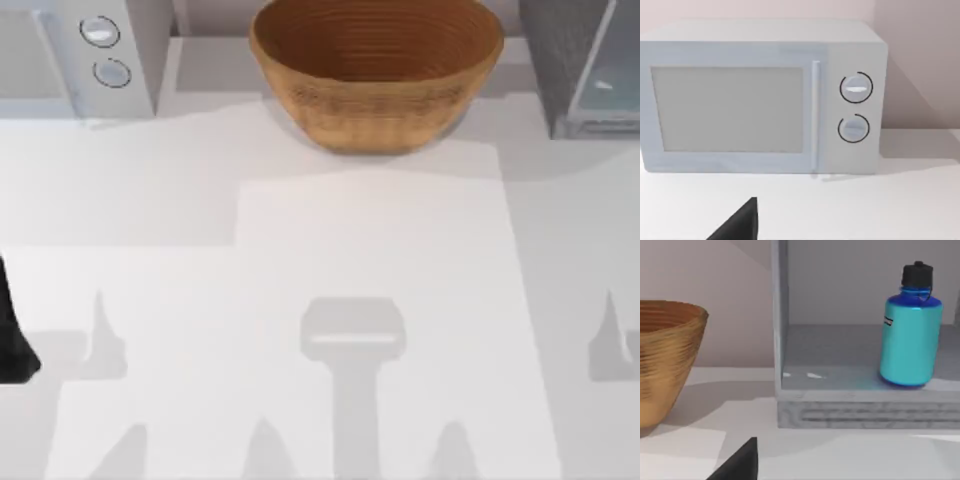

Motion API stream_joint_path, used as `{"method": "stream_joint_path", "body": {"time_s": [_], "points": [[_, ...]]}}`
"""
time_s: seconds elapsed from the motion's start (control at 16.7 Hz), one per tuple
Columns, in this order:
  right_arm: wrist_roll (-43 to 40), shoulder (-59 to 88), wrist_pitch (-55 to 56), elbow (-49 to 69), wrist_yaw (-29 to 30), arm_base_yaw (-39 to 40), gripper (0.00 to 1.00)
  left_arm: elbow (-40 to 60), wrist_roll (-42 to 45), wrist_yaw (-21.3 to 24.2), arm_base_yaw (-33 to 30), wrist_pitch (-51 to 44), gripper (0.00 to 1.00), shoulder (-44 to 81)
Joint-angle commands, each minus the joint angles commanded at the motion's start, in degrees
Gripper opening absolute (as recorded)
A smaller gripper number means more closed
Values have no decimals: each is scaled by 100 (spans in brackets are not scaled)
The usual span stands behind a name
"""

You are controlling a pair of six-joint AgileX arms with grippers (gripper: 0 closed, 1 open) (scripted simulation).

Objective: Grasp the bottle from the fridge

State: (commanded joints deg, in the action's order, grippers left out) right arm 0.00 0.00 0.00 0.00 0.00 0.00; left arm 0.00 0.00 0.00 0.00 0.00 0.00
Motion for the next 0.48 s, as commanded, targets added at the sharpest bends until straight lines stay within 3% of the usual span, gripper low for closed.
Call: {"method": "stream_joint_path", "body": {"time_s": [0.24,0.48], "points": [[-1,174,182,35,-72,-70,100,0,0,0,0,0,100,0],[-3,1241,1272,217,-442,-459,100,0,0,0,0,0,100,0]]}}
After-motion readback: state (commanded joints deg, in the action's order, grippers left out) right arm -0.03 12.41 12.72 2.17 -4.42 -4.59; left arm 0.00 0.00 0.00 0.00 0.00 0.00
